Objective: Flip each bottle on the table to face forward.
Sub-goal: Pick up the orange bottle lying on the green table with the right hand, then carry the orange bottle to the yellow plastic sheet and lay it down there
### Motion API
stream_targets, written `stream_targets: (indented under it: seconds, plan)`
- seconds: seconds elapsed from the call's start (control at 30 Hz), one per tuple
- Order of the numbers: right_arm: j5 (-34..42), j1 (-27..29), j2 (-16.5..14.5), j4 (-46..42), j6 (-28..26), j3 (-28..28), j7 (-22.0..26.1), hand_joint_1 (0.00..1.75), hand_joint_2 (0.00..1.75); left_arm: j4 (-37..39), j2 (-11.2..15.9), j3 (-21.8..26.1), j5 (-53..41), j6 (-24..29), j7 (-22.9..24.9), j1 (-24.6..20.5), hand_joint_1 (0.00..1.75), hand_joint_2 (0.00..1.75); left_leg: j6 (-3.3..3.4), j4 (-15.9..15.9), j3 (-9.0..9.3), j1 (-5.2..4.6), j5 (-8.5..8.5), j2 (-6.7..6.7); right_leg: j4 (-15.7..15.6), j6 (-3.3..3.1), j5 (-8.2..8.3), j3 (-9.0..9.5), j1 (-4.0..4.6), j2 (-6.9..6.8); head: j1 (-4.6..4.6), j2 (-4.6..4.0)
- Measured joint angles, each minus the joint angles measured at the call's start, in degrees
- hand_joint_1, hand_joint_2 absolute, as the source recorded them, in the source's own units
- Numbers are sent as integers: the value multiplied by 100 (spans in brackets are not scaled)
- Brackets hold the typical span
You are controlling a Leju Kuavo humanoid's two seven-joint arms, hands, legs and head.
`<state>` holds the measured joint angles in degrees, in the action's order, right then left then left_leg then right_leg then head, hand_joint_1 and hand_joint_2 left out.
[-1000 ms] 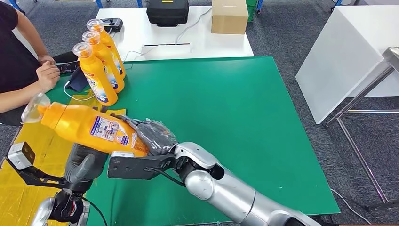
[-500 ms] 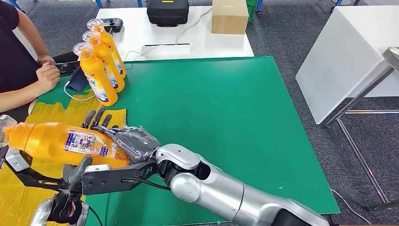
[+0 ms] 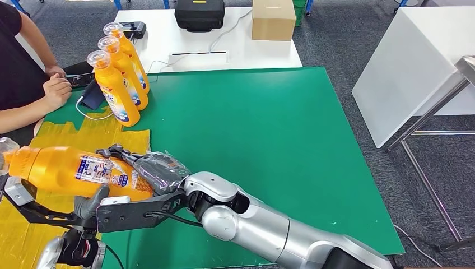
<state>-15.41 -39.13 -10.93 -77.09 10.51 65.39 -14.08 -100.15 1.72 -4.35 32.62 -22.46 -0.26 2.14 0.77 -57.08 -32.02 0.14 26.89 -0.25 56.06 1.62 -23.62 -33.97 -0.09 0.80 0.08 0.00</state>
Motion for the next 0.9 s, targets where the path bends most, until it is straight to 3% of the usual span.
stream_targets:
  seconds: [0.07, 0.2, 0.3, 0.43, 0.63, 0.77, 0.9]
  plan:
    - [0, 0, 2, 2, -5, 1, 1, 174, 175, 0, -10, 4, -31, 2, -14, 0, 175, 175, 0, 0, 0, 0, 0, 0, 0, 0, 0, 0, 0, 0, 1, 0]
    - [-16, 5, 27, 20, -67, 0, -1, 3, 175, -13, -47, 14, -342, 92, -119, -9, 175, 175, 0, 0, 0, 0, 0, -1, 0, 0, 0, 0, 0, 0, 0, 0]
    - [-110, 36, 84, 38, -223, -7, -41, 0, 175, -86, -101, 32, -865, 279, -242, -34, 175, 175, 0, 0, 0, -1, 0, -2, 0, 0, 0, 0, 0, 0, 1, 0]
    - [-250, 136, 160, 50, -459, -92, -85, 0, 0, -187, -175, 70, -1594, 552, -414, -78, 175, 175, 0, -1, 0, -1, 0, -2, -1, 0, 0, 0, 0, 0, 0, 0]
    - [-776, 686, 325, -152, -678, -801, 28, 0, 0, -285, -214, 267, -4752, 1512, -971, -246, 175, 175, 0, 0, -1, 0, 0, -5, -1, 0, 0, 1, -1, -1, 2, 1]
    - [-1055, 1073, 534, -557, -644, -1510, 33, 0, 0, 10, -38, 856, -6690, 2392, -1312, -328, 175, 175, 1, 0, 1, 0, 1, 0, 0, 0, 0, 0, -1, 2, -1, 1]
    - [-1152, 1284, 669, -919, -583, -1979, 23, 0, 0, 316, 126, 1321, -7870, 2966, -1460, -291, 175, 175, -1, 0, 1, 2, 0, -3, 2, -1, 0, 1, 1, 0, 1, 0]
